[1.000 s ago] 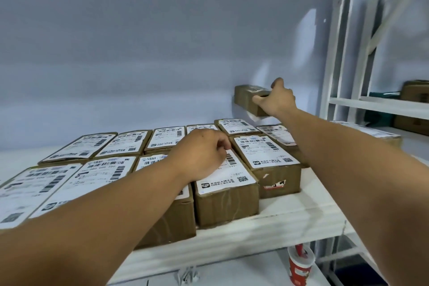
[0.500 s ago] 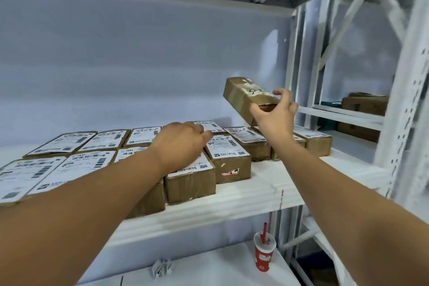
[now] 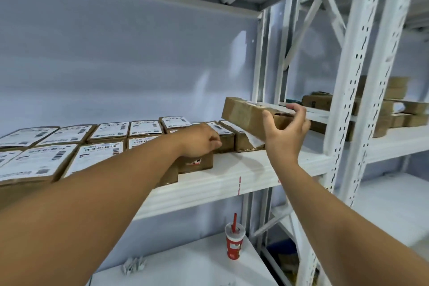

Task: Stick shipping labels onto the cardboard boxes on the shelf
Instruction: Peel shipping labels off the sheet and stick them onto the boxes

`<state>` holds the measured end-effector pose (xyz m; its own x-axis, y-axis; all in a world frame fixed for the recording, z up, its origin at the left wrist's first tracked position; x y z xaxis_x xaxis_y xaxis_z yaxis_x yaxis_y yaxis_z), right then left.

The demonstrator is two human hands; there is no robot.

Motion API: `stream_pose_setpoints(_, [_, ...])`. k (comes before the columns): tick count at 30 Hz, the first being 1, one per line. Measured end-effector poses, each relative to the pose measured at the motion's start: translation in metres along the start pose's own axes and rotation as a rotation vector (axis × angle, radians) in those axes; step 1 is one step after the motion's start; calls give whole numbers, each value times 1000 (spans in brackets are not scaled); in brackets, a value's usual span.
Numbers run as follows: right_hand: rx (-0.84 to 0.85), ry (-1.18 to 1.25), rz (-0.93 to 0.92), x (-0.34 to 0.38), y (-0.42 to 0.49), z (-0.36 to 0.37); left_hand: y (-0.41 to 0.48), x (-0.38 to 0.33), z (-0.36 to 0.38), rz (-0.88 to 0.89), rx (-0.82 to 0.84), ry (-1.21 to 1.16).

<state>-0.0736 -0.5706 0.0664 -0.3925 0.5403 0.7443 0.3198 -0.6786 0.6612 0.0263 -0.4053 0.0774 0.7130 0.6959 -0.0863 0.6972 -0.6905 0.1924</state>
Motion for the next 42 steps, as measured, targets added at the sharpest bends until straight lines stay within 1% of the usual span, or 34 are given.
stream_pose_setpoints(4, [53, 68, 25, -10, 0, -2, 15, -1, 3, -105, 92, -58])
stream_pose_setpoints(7, [25, 174, 85, -20, 8, 5, 26, 0, 3, -219, 108, -72])
stream_pose_setpoints(11, [-41, 250, 173, -36, 15, 18, 42, 1, 5, -265, 84, 24])
stream_pose_setpoints(14, [-67, 264, 174, -39, 14, 27, 55, 13, 14, -331, 52, 47])
stream_pose_setpoints(16, [-66, 280, 166, -40, 12, 32, 60, 21, 19, -372, -24, 12])
stream_pose_setpoints(18, [-66, 296, 162, -40, 11, 36, 59, 17, 12, -372, -222, -181])
stream_pose_setpoints(19, [-73, 293, 157, -40, 11, 38, 57, 12, 5, -363, -340, -343])
stream_pose_setpoints(20, [-82, 287, 153, -39, 10, 39, 52, 5, -1, -361, -400, -558])
stream_pose_setpoints(21, [-94, 282, 149, -36, 10, 40, 49, -2, -3, -369, -387, -845])
stream_pose_setpoints(23, [-110, 259, 150, -31, 9, 42, 41, -25, 1, -385, -211, -1438])
stream_pose_setpoints(24, [-109, 241, 142, -27, 8, 41, 37, -35, 3, -391, -156, -1606])
stream_pose_setpoints(25, [-99, 220, 127, -22, 6, 41, 34, -40, 6, -405, -127, -1681])
stream_pose_setpoints(29, [-5, 99, 0, -9, -5, 36, 17, -52, 18, -457, -120, -1779])
stream_pose_setpoints(33, [79, 56, -52, -7, -15, 23, 1, -57, 30, -512, -64, -1777])
stream_pose_setpoints(37, [67, -23, -134, -4, -23, 8, -20, -69, 32, -524, -25, -1813])
stream_pose_setpoints(42, [94, -73, -154, 2, -39, -5, -45, -79, 36, -550, 16, -1791])
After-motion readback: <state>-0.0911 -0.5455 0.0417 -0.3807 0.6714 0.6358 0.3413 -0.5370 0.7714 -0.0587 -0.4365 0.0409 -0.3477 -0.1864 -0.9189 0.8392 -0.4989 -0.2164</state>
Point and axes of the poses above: each hand's wrist, its own y-axis towards the middle knuckle, its own z-axis out of the palm, x = y × z, the point moved 4 cm from there along y, towards the middle knuckle, and after that the axes turned 5 degrees about -z, right-handed, at the moved point
